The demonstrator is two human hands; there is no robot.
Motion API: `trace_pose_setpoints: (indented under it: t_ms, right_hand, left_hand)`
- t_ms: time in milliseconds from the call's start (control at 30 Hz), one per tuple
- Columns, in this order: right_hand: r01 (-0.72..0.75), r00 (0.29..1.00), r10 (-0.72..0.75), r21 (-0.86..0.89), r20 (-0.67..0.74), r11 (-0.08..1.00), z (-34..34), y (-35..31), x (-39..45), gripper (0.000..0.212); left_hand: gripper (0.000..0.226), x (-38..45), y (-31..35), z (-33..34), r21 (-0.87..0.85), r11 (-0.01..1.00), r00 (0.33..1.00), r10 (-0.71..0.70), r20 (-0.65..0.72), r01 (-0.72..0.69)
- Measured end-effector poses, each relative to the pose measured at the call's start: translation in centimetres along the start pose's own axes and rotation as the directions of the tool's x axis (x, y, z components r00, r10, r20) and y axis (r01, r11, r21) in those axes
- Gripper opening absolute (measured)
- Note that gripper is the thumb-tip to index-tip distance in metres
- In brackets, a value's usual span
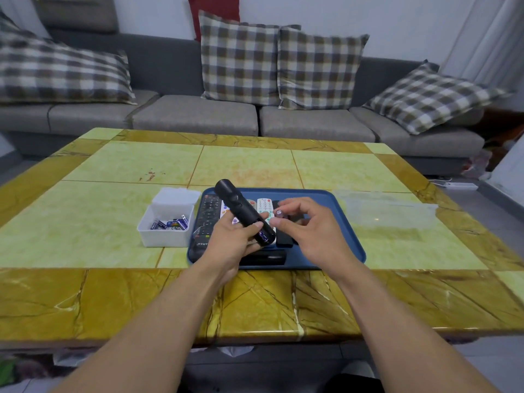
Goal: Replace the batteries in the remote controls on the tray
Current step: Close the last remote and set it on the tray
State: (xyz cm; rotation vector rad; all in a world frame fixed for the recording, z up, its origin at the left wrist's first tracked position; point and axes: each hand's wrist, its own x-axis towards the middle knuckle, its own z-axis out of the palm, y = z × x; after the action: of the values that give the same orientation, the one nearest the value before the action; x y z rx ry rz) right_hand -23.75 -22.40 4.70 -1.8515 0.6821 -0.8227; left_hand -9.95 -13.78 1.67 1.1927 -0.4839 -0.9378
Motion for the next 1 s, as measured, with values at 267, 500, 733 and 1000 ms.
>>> trace_pose_setpoints:
  t_ms: [267,500,733,1000]
  right_hand:
    - [-0.011,1.0,0.013,0.062,-0.026,0.998,0.3,-0.6,-0.3,0.015]
    - [0.064,0.997,-0.068,-0.109,-0.038,0.992,0.6,-0.2,-0.9,0.007]
    - [0.137,0.985,-0.165,-0.351,-0.05,0.926,0.7,0.6,-0.6,0.013]
    - [-0.276,0.954,0.289,0.155,-0.074,0.949,0.8,-0.1,-1.0,0.033]
  left_hand:
    - [0.036,-0.1,0.2,0.1,-0.052,0.998,1.0,-0.021,0.01,0.021]
    - [0.022,0.1,0.3,0.3,-0.164,0.985,0.998,-0.05,0.025,0.054]
    - [0.034,0.0,0.5,-0.1,-0.171,0.985,1.0,-0.027,0.001,0.027]
    - [0.036,-0.4,0.8,-0.5,-0.118,0.993,0.998,0.014,0.061,-0.007]
